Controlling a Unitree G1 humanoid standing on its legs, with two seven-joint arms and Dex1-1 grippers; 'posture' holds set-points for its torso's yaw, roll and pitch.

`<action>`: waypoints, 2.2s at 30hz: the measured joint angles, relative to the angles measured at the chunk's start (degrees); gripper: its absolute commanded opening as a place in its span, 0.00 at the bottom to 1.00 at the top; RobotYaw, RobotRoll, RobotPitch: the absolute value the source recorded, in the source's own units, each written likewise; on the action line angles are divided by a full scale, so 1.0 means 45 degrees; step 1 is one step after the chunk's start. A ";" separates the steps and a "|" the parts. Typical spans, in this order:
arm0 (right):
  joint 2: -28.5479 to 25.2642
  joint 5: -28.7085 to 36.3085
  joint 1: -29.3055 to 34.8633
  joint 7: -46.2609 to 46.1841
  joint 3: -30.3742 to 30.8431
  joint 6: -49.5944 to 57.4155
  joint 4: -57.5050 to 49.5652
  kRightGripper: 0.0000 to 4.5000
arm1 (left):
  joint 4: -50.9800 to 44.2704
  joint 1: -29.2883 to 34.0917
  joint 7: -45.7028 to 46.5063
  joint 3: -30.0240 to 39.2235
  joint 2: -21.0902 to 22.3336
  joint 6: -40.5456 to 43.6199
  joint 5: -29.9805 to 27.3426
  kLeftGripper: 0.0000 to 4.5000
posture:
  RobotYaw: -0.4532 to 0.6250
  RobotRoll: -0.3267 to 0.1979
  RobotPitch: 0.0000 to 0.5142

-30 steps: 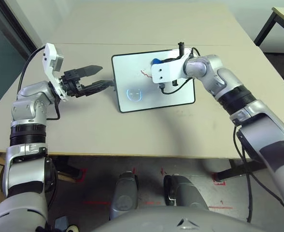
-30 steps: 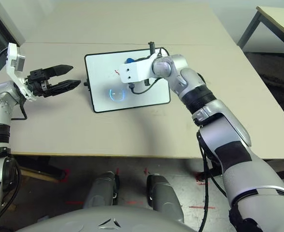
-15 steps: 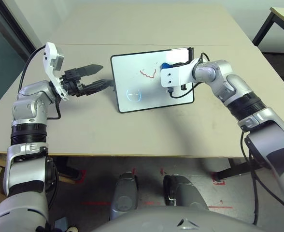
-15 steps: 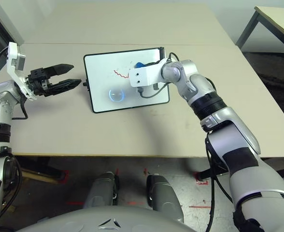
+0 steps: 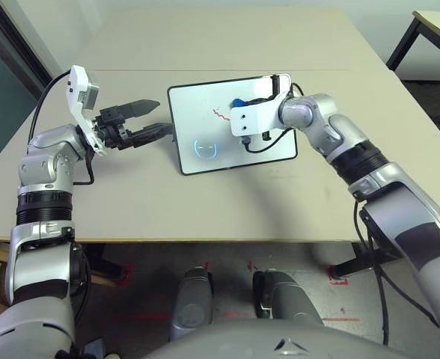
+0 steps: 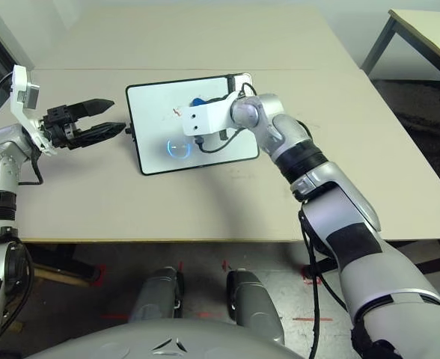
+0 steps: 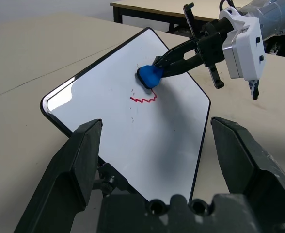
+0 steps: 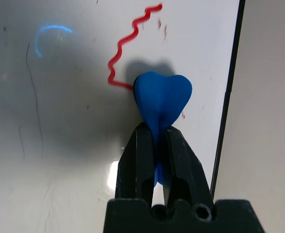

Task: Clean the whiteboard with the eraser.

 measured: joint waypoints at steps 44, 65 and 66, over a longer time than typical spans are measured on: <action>-0.0413 0.0163 0.1072 0.1080 0.0104 0.0117 -0.1736 0.00 | 0.0011 0.0008 -0.0012 0.0039 -0.0005 0.0028 0.0000 1.00 | 0.67 0.62 0.15; -0.0354 -0.0075 0.0287 0.0640 0.0441 -0.0244 -0.0846 0.00 | -0.0005 0.0256 -0.0009 0.0118 0.0182 0.0188 -0.0007 1.00 | 0.67 0.62 0.14; -0.0460 -0.0072 0.0312 0.0647 0.0434 -0.0244 -0.0873 0.00 | -0.0005 0.0256 -0.0009 0.0118 0.0182 0.0188 -0.0007 1.00 | 0.67 0.62 0.14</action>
